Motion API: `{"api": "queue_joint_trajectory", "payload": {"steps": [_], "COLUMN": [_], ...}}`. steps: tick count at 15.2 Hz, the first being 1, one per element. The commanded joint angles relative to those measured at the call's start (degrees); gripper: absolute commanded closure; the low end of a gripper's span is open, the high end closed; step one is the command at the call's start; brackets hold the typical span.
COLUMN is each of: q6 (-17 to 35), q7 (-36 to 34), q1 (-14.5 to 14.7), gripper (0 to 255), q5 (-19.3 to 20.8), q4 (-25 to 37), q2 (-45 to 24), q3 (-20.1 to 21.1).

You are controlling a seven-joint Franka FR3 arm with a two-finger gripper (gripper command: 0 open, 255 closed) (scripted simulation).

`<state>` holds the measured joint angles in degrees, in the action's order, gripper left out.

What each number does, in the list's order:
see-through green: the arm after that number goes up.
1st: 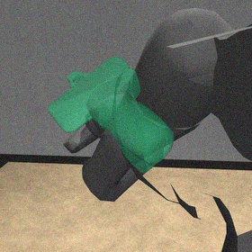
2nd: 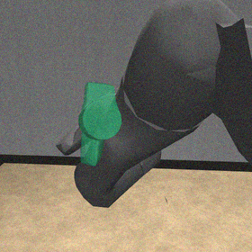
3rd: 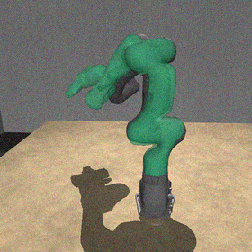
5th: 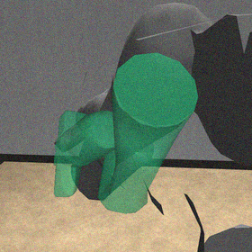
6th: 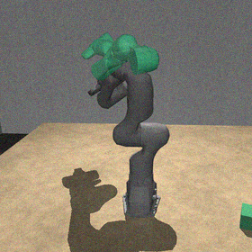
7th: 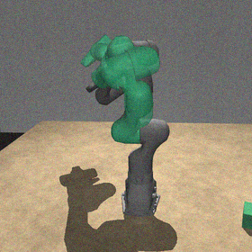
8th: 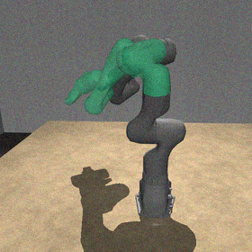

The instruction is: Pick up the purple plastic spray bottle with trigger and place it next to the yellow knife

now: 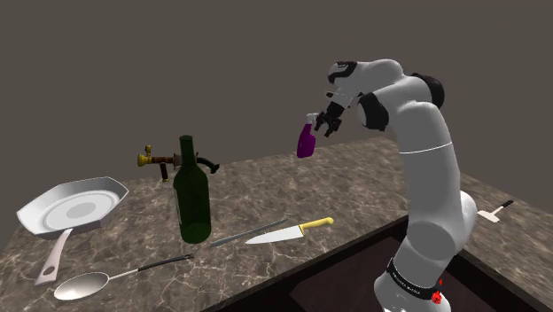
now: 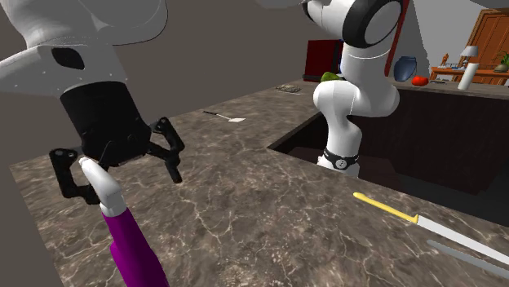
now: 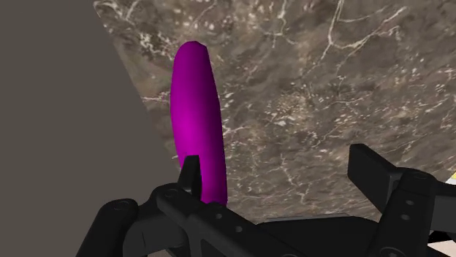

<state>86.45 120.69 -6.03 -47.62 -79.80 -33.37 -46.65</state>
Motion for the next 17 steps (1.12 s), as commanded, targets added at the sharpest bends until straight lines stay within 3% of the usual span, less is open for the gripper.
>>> {"api": "queue_joint_trajectory", "payload": {"steps": [1, 3, 10, 17], "q6": [-3.6, -7.2, -2.2, -1.8], "q7": [1.8, 1.8, 3.6, 3.7], "q1": [-5.1, -10.5, -6.6, -6.3], "gripper": [0, 0, 0, 0], "q5": [-3.4, -6.5, -6.3, -6.3], "q4": [8.7, 19.4, 12.4, 11.9], "q2": [-5.5, -11.6, -10.4, -10.4], "q3": [2.9, 6.0, 5.9, 5.9]}}
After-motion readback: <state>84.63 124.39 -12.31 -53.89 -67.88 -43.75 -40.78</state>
